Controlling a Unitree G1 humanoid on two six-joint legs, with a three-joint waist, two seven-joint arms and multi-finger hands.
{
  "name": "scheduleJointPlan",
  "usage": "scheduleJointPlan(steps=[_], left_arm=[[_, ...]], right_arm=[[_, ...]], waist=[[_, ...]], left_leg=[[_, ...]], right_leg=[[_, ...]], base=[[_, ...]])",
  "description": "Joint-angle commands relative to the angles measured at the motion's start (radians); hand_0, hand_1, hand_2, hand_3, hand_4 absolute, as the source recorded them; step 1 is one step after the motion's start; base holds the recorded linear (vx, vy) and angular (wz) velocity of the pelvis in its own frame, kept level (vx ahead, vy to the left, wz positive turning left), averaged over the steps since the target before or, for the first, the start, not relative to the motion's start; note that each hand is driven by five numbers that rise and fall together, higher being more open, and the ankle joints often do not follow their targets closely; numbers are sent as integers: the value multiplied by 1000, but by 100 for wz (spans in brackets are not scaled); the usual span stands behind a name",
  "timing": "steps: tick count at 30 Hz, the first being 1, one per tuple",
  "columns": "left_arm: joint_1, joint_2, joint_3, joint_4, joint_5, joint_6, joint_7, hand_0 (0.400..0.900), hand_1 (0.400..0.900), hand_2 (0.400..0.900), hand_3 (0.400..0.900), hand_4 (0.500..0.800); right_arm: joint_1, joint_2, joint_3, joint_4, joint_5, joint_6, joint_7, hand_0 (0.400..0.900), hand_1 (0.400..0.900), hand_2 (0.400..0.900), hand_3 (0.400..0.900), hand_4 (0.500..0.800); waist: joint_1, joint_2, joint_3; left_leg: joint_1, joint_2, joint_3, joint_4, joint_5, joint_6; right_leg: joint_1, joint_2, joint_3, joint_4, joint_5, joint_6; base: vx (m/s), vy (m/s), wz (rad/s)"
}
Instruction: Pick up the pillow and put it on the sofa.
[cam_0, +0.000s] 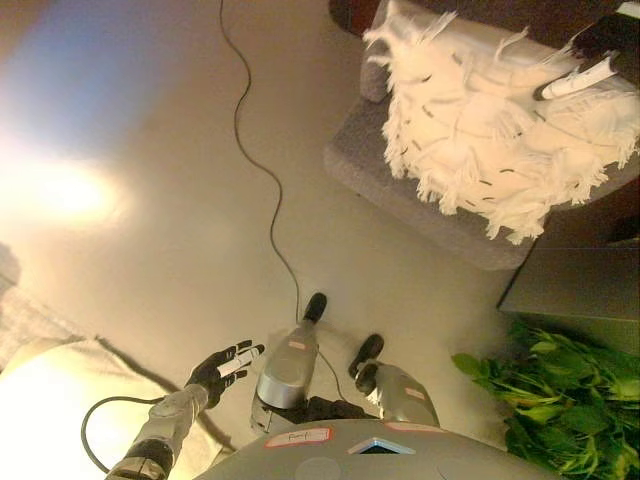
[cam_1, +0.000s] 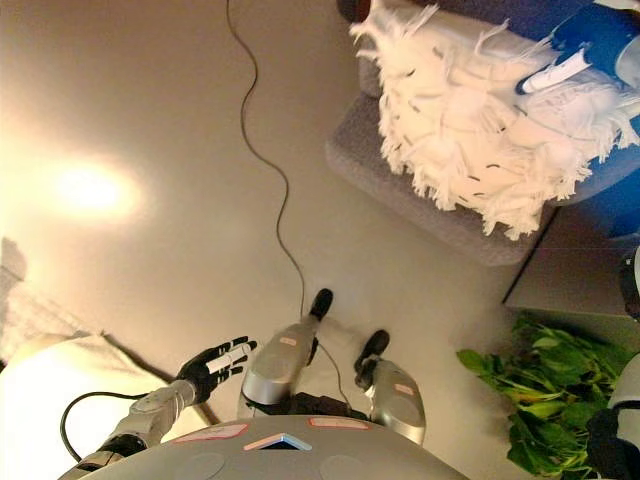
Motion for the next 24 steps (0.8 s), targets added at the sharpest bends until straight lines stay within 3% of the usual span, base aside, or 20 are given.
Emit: scheduleJointPlan(steps=[1,4,5,6,7,10,17,24], left_arm=[[13,68,-47,-61,-51,-66,-14,900,900,900,900,800],[25,78,-52,-115,-79,-75,-25,900,900,900,900,800],[31,84,-57,-133,-96,-78,-28,900,900,900,900,800],[35,89,-59,-146,-112,-82,-29,900,900,900,900,800],[39,92,-58,-159,-126,-81,-28,900,900,900,900,800],[56,100,-54,-181,-162,-80,-32,900,900,900,900,800],[69,118,-40,-200,-174,-51,-45,900,900,900,900,800],[80,109,-57,-172,-164,-36,-48,900,900,900,900,800]], right_arm=[[-244,-78,53,-31,55,-22,-106,400,400,400,400,500],[-271,-72,67,8,41,15,-145,400,400,400,400,500],[-284,-71,75,24,41,37,-178,512,512,512,512,567],[-293,-72,77,43,9,63,-240,900,900,900,900,800],[-293,-73,74,69,-4,108,-271,900,900,900,900,800],[-311,-82,83,122,-33,120,-353,900,900,900,900,800],[-321,-101,104,131,-58,164,-358,900,900,900,900,800],[-359,-124,141,157,-104,233,-449,900,900,900,900,800]], waist=[[21,-23,20],[24,6,42],[24,15,48],[23,23,52],[23,29,57],[24,43,61],[21,37,41],[10,12,6]], left_leg=[[-39,-28,-5,30,-74,-39],[-60,-29,-6,27,-60,-40],[-66,-29,-6,25,-55,-40],[-70,-28,-6,22,-50,-40],[-72,-27,-5,20,-48,-40],[-72,-25,-5,12,-42,-41],[-52,-20,2,7,-47,-45],[-13,-12,16,-1,-61,-48]], right_leg=[[6,1,-22,-35,-13,-5],[-28,-4,-24,-15,-14,-6],[-40,-6,-21,-8,-15,-7],[-47,-5,-20,-2,-16,-8],[-52,-6,-21,5,-18,-7],[-57,-6,-22,14,-22,-8],[-40,-7,-21,5,-24,-5],[6,-3,-8,-19,-24,-1]], base=[[-109,-9,8],[-107,6,7],[-91,14,7],[-76,18,5],[-60,23,2],[-39,28,1],[16,12,-3],[41,23,-7]])
